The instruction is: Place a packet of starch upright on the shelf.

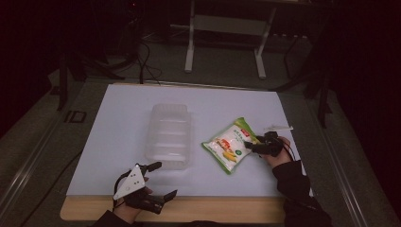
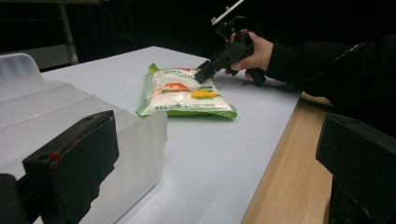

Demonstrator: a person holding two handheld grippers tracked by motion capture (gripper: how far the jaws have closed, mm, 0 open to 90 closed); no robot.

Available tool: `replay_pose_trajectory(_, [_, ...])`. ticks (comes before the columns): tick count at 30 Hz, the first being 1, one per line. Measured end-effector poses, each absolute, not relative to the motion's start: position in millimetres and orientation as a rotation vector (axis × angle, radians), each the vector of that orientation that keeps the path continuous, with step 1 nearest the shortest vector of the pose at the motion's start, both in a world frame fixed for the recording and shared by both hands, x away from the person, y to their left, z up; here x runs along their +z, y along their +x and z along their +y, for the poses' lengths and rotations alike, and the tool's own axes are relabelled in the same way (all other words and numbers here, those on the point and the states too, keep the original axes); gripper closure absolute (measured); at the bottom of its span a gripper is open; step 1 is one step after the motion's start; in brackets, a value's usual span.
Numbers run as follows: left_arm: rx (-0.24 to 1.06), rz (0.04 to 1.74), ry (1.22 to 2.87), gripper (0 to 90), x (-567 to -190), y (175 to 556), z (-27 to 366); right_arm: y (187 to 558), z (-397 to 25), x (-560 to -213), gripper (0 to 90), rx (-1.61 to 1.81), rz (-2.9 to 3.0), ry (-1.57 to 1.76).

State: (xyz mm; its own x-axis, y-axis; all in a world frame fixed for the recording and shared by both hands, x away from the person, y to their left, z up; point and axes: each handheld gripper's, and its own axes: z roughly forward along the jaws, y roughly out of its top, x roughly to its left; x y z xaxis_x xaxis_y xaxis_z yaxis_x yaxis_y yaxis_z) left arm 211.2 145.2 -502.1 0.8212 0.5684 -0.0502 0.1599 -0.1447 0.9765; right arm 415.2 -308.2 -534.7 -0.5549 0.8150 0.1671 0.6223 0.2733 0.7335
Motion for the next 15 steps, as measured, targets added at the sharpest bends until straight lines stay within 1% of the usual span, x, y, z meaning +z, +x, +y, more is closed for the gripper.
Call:
replay_pose_trajectory(4, [0.389,0.568,1.712,0.0,-502.1,211.2,144.7,414.3,-301.8,-529.7,46.5,1.099,2.305,1.355])
replay_pose_trajectory(5, [0.389,0.567,1.713,0.0,-502.1,211.2,144.6,414.1,-301.1,-528.8,51.9,1.087,2.297,1.365])
replay_pose_trajectory(6, [0.389,0.567,1.713,0.0,-502.1,211.2,144.4,414.1,-301.4,-527.7,54.8,1.084,2.293,1.378])
replay_pose_trajectory(7, [0.389,0.567,1.713,0.0,-502.1,211.2,144.4,414.1,-301.4,-527.7,54.8,1.084,2.293,1.378])
replay_pose_trajectory(8, [0.390,0.566,1.713,0.0,-502.0,211.2,144.2,414.3,-301.6,-527.3,56.8,1.086,2.284,1.394])
replay_pose_trajectory(9, [0.390,0.567,1.712,0.0,-502.0,211.3,144.2,413.6,-300.8,-524.3,72.3,1.057,2.283,1.385])
replay_pose_trajectory(12, [0.389,0.568,1.714,0.0,-502.2,211.8,143.9,414.3,-296.2,-519.4,80.5,1.018,2.305,1.376])
replay_pose_trajectory(15, [0.392,0.565,1.716,0.0,-502.0,211.5,143.9,414.5,-290.0,-514.9,82.6,0.956,2.317,1.344])
